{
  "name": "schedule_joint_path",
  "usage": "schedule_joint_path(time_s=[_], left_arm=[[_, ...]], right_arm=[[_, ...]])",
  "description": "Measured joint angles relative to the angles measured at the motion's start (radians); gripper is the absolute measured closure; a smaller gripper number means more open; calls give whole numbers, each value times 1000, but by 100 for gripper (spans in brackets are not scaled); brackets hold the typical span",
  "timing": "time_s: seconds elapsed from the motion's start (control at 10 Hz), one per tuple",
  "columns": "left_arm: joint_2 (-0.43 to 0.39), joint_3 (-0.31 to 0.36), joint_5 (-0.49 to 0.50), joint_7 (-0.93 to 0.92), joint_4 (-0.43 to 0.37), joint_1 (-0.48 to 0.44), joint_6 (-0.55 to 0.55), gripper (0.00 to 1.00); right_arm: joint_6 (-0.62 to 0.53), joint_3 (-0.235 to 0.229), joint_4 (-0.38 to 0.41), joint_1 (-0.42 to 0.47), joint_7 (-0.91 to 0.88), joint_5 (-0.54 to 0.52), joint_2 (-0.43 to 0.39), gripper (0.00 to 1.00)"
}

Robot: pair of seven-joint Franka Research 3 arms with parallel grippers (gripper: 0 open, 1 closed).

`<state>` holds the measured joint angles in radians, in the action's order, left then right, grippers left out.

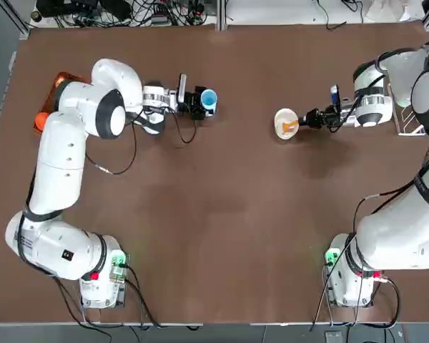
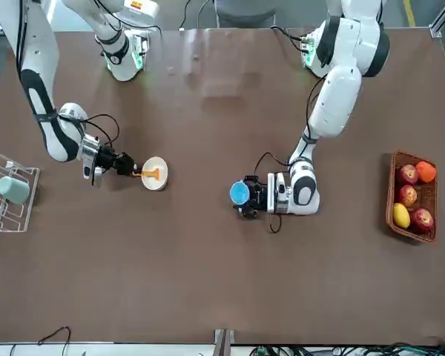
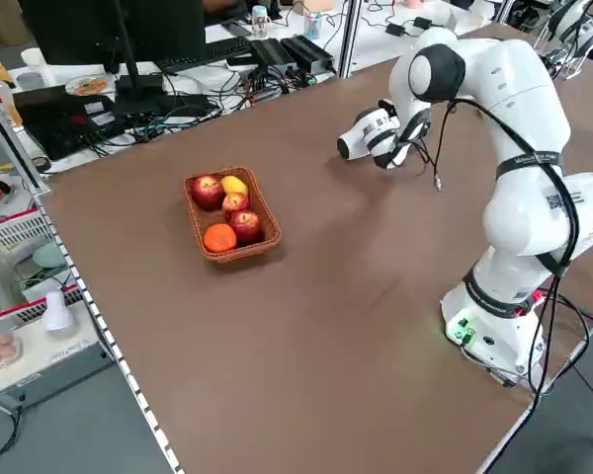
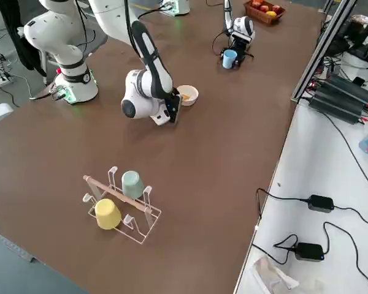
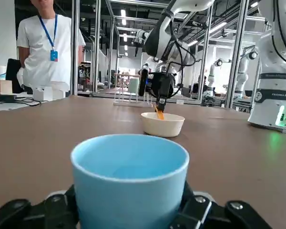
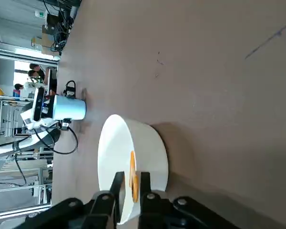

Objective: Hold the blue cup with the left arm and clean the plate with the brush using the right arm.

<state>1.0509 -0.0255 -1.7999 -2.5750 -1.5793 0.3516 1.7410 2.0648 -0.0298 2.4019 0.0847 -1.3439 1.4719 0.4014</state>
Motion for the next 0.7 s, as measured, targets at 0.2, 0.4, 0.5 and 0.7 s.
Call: schedule_joint_path(time_s=[0.2, 0.4, 0.5, 0.7], left_arm=[[0, 0, 0, 0, 0, 0, 0, 24], [0, 0, 0, 0, 0, 0, 1, 24], [0, 0, 0, 0, 0, 1, 1, 24], [0, 0, 0, 0, 1, 1, 2, 24]], right_arm=[[0, 0, 0, 0, 0, 0, 0, 83], [0, 0, 0, 0, 0, 0, 0, 87], [0, 0, 0, 0, 0, 0, 0, 94], [0, 0, 0, 0, 0, 0, 0, 95]])
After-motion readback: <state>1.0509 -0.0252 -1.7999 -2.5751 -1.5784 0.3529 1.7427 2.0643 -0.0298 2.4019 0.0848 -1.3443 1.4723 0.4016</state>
